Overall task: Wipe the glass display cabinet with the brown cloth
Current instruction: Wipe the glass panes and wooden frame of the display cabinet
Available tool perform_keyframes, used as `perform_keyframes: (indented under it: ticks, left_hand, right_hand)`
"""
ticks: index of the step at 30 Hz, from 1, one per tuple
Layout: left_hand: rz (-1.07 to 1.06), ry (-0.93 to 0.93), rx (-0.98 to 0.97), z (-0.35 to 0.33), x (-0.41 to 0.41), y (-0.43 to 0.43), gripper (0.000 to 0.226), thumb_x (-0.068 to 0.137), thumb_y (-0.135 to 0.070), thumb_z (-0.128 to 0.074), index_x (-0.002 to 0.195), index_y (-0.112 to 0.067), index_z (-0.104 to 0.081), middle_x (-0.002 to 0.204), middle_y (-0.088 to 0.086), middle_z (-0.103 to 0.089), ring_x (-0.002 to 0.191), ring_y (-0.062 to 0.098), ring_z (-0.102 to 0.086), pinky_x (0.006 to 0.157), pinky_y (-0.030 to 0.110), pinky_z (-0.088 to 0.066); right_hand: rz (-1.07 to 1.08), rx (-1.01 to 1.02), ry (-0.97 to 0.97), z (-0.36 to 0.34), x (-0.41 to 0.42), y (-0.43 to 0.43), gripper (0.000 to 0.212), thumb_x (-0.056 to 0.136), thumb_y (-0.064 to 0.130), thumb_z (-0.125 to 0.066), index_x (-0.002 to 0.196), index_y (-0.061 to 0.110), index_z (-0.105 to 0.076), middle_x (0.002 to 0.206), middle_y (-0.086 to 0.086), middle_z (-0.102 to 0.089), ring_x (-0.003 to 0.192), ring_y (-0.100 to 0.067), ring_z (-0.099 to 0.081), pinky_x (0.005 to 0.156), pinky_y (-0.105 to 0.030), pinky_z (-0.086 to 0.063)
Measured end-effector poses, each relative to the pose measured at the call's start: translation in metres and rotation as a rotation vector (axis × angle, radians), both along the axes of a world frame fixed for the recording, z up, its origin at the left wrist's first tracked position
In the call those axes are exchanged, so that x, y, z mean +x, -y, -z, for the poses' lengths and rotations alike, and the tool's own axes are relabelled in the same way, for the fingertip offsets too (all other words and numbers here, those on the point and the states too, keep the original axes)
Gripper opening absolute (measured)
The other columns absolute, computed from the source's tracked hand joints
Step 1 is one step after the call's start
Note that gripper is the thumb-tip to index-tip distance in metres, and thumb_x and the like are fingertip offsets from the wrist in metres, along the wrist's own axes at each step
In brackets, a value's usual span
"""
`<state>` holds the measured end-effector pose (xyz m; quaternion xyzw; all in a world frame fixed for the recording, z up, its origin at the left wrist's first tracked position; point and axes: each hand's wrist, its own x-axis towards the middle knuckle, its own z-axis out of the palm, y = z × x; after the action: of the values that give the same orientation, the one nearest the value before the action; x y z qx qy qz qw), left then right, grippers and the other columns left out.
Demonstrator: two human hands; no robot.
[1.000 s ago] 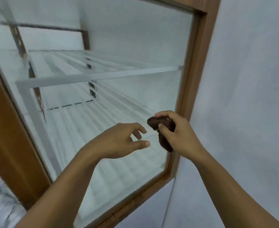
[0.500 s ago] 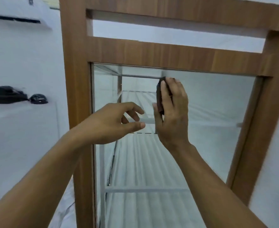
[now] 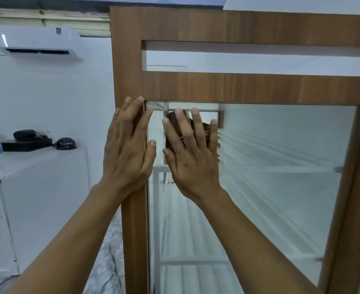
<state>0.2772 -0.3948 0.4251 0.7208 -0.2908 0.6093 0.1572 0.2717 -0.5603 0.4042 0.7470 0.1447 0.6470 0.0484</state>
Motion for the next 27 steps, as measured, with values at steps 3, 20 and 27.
perform_keyframes:
  ticks: [3, 20, 27]
  left_hand:
    - [-0.015, 0.004, -0.014, 0.001, 0.000, 0.000, 0.062, 0.091, -0.021, -0.043, 0.150, -0.002, -0.038, 0.160, 0.016, -0.028, 0.153, 0.029, -0.016, 0.128, 0.039, -0.007]
    - [0.111, -0.024, -0.123, 0.046, 0.005, -0.001, 0.063, 0.088, -0.015, -0.054, 0.148, -0.004, -0.040, 0.157, 0.014, -0.021, 0.155, 0.031, -0.010, 0.127, 0.035, -0.012]
    - [0.219, -0.053, -0.195, 0.056, 0.000, -0.002, 0.050, 0.095, -0.018, -0.040, 0.141, -0.003, -0.052, 0.156, 0.015, -0.023, 0.153, 0.038, -0.015, 0.127, 0.037, -0.014]
  right_hand:
    - [0.085, 0.128, 0.032, 0.018, -0.004, 0.050, 0.060, 0.102, 0.035, -0.042, 0.157, 0.022, -0.024, 0.165, -0.007, -0.019, 0.152, -0.035, -0.013, 0.123, -0.057, -0.001]
    - [0.037, 0.655, 0.114, -0.006, -0.005, 0.067, 0.070, 0.095, 0.027, -0.049, 0.156, 0.009, -0.020, 0.164, -0.019, -0.019, 0.152, -0.042, -0.013, 0.120, -0.065, -0.012]
    - [-0.022, -0.210, -0.041, 0.065, -0.003, 0.023, 0.062, 0.099, 0.030, -0.052, 0.157, 0.026, -0.029, 0.166, -0.006, -0.021, 0.155, -0.029, -0.017, 0.123, -0.056, -0.017]
